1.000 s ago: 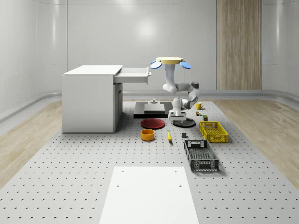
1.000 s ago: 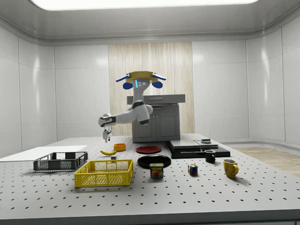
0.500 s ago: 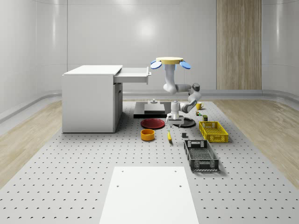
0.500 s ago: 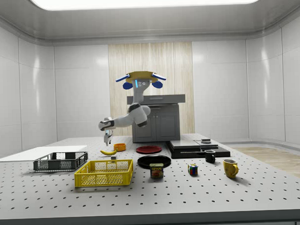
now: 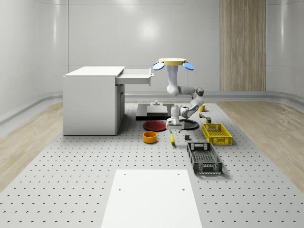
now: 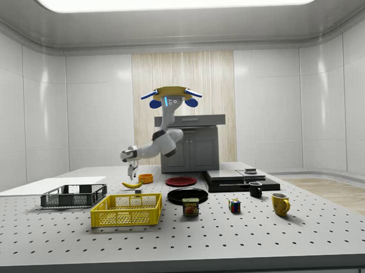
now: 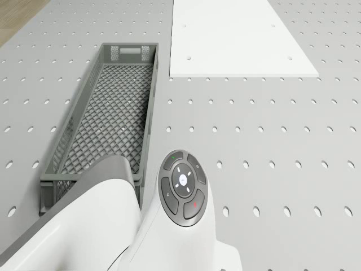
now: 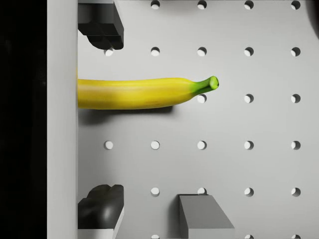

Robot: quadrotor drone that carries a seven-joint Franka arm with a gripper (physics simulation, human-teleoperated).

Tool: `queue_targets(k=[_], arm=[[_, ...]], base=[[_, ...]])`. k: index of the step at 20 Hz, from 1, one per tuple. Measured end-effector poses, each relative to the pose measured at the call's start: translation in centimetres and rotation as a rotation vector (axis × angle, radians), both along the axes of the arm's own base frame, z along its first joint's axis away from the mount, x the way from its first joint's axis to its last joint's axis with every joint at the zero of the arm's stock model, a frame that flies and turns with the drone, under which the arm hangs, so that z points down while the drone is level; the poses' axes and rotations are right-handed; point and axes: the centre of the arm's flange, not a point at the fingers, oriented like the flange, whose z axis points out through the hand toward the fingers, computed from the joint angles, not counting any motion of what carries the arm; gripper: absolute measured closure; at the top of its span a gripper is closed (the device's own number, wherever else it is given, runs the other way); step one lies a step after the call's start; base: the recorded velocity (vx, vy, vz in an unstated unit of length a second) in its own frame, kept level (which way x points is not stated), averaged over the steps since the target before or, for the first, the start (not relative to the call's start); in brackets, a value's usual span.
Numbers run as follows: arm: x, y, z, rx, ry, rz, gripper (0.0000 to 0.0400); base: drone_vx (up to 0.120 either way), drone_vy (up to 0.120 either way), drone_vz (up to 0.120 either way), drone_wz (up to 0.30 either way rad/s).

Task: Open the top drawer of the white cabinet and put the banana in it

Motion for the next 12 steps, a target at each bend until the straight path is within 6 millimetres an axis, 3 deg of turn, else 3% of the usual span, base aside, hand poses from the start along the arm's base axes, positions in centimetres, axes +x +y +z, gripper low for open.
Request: queue_targets(k=[12], arm=[[2.6, 1.9, 2.4, 0.0, 0.0, 0.0, 0.0]], base=[[0.0, 0.0, 0.0, 0.0]])
